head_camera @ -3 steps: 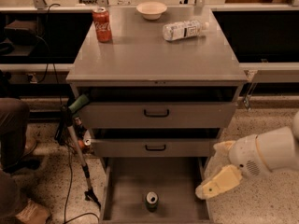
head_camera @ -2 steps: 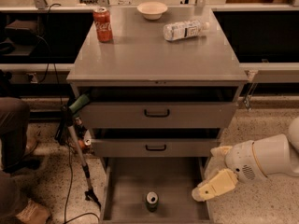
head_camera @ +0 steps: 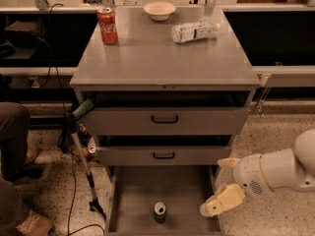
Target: Pick green can from bottom drawer and place on counter
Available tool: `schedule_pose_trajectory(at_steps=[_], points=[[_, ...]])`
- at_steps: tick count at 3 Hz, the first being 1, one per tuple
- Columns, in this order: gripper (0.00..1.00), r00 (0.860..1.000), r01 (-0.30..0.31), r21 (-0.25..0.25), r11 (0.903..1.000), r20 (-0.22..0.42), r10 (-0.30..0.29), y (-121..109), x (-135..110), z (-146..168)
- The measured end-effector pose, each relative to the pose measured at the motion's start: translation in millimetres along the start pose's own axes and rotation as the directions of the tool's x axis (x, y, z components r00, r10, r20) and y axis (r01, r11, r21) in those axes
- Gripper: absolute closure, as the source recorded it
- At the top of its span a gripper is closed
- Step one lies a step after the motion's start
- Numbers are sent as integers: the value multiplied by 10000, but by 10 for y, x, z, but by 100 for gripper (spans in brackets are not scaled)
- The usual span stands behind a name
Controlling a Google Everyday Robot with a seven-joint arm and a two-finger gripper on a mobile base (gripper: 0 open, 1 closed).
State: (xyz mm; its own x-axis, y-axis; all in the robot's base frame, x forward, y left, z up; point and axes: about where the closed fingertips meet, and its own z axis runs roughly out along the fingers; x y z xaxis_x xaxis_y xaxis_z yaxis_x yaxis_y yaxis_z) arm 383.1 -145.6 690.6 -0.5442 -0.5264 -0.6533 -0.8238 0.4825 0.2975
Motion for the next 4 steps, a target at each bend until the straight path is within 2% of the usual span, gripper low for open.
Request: schedule_pose_trajectory(at_steps=[1, 2, 3, 4], points=[[0, 9979, 651, -398, 9971, 20, -650, -181, 324, 576], [0, 9981, 602, -995, 9932, -88, -613, -388, 746, 1262], [0, 9995, 288, -1427, 9893, -58, -300, -372, 922, 1502], [0, 9992, 393, -1488, 9881, 20, -394, -450, 957, 1528]])
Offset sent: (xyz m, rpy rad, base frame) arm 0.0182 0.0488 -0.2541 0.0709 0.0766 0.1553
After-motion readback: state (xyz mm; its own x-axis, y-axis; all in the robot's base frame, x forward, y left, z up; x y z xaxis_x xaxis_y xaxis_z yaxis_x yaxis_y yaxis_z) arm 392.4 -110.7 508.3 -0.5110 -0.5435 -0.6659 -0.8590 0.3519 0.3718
